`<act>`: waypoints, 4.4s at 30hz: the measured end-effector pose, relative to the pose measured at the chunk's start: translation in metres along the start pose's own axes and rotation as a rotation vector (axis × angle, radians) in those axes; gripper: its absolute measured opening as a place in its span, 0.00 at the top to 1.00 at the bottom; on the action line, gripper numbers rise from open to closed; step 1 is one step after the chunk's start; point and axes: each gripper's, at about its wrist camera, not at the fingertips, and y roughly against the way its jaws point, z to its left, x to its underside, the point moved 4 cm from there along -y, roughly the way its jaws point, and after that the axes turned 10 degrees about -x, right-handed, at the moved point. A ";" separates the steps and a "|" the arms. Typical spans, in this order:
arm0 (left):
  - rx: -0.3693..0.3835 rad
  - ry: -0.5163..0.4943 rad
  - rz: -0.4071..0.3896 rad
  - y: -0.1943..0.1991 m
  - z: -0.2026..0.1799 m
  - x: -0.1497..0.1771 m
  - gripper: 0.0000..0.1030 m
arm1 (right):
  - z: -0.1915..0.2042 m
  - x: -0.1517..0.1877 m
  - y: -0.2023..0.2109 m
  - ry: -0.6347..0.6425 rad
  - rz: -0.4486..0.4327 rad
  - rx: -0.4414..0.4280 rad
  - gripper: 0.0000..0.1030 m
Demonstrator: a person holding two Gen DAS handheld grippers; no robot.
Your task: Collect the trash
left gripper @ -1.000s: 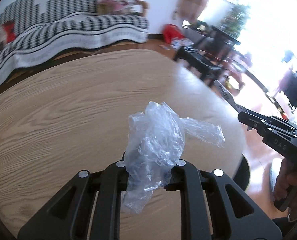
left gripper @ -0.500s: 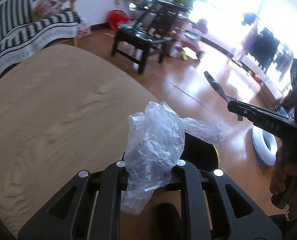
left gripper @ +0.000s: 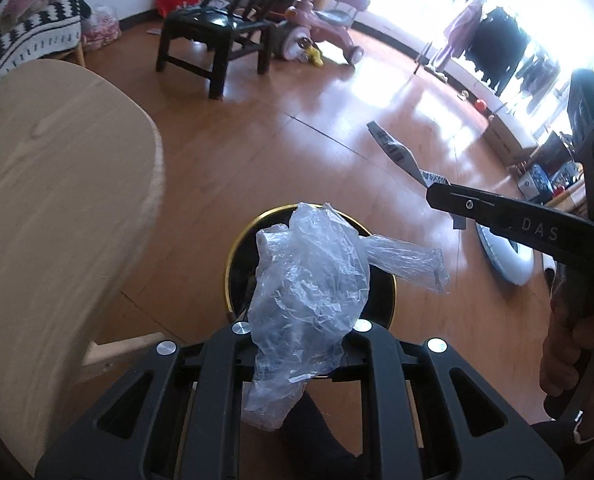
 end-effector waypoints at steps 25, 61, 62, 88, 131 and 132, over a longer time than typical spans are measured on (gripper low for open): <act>0.069 0.028 0.010 -0.021 -0.014 -0.006 0.37 | -0.006 -0.002 0.002 -0.016 0.002 -0.013 0.66; -0.549 0.342 -0.242 0.190 0.259 0.048 0.07 | 0.265 -0.034 -0.016 0.318 -0.097 -0.208 0.14; -0.566 0.358 -0.245 0.199 0.270 0.056 0.07 | 0.289 -0.030 -0.022 0.347 -0.088 -0.227 0.14; -0.844 0.800 -0.187 0.320 0.492 0.250 0.07 | 0.598 0.100 -0.123 0.782 0.090 -0.412 0.12; -0.838 0.786 -0.167 0.310 0.486 0.245 0.07 | 0.585 0.092 -0.123 0.766 0.086 -0.400 0.12; -0.839 0.786 -0.167 0.310 0.486 0.245 0.07 | 0.584 0.091 -0.123 0.766 0.086 -0.400 0.12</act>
